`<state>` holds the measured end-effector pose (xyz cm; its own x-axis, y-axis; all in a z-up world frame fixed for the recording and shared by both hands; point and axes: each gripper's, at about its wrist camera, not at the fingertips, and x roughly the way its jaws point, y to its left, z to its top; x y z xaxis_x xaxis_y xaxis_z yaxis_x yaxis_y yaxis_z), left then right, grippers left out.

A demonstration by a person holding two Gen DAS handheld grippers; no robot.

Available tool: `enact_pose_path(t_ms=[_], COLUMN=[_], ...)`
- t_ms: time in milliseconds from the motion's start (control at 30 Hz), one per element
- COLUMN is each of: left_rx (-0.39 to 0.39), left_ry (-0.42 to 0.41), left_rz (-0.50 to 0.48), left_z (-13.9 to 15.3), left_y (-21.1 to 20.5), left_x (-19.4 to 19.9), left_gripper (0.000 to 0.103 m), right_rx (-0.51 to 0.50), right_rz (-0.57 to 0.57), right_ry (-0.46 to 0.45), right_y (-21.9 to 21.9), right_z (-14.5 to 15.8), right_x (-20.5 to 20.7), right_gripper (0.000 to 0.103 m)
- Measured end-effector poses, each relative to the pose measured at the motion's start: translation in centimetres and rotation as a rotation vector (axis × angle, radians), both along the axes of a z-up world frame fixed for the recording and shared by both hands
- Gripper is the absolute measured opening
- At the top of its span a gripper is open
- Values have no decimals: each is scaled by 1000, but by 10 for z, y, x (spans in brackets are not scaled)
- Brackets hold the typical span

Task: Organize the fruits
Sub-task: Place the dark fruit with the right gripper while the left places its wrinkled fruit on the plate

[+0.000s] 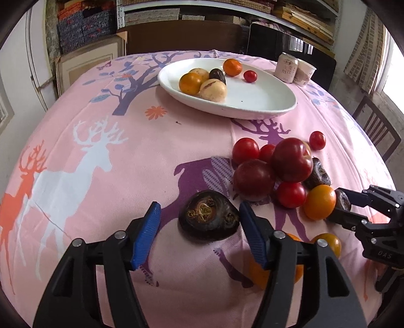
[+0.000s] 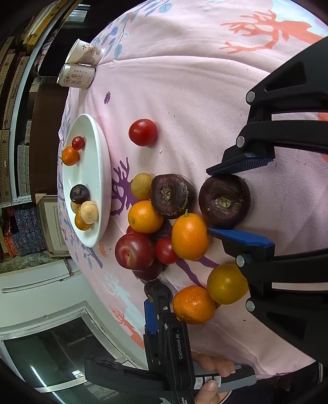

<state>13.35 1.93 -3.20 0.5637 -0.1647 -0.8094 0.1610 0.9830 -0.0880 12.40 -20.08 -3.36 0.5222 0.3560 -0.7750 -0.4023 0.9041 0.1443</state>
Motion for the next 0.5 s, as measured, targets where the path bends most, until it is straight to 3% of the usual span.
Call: enact_pose_path(t_ms=[33, 267, 500], left_rx=[-32, -45, -69], left_ry=[13, 38, -70], left_rz=[-14, -26, -29], left_z=[-1, 4, 50], left_y=[1, 0, 4], left_x=[1, -1, -3], left_gripper=[47, 46, 46], right_rx=[-1, 15, 31], right_rz=[0, -24, -58], right_ry=[-1, -32, -144], right_y=[0, -9, -21], right_z=[0, 12, 51], right_x=[0, -2, 2], right_gripper=[42, 42, 41])
